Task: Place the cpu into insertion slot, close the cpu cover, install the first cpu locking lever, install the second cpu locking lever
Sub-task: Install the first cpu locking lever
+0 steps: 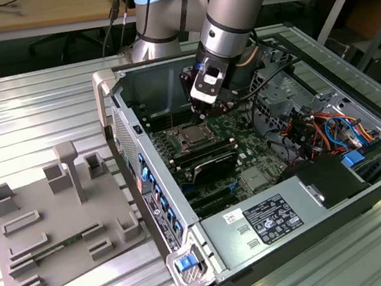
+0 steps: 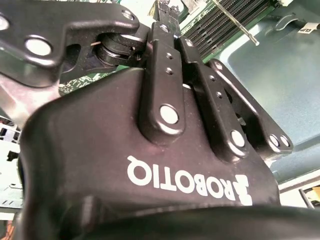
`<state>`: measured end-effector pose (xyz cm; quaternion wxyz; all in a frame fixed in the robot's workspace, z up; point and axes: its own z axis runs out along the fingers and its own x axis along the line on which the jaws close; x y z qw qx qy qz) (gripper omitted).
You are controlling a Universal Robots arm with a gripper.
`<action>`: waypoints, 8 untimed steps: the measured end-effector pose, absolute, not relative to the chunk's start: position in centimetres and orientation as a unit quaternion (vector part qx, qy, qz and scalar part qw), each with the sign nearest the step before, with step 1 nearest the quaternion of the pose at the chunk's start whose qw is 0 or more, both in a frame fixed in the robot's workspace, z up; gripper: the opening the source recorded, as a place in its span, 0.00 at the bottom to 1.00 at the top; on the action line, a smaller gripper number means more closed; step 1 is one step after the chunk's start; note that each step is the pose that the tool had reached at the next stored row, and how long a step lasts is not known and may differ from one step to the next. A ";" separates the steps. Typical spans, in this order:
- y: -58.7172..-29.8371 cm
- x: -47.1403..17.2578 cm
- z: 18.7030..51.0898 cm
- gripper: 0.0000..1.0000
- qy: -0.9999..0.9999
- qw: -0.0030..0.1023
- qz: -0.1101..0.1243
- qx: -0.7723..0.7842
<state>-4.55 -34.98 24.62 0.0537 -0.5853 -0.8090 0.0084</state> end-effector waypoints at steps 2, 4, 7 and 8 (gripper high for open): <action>-35.0 -4.5 24.6 0.11 -0.812 0.054 0.008 -0.581; -35.0 -4.5 24.6 0.11 -0.815 0.055 0.007 -0.577; -35.0 -4.5 24.6 0.11 -0.820 0.056 0.006 -0.570; -35.0 -4.5 24.6 0.11 -0.821 0.056 0.006 -0.568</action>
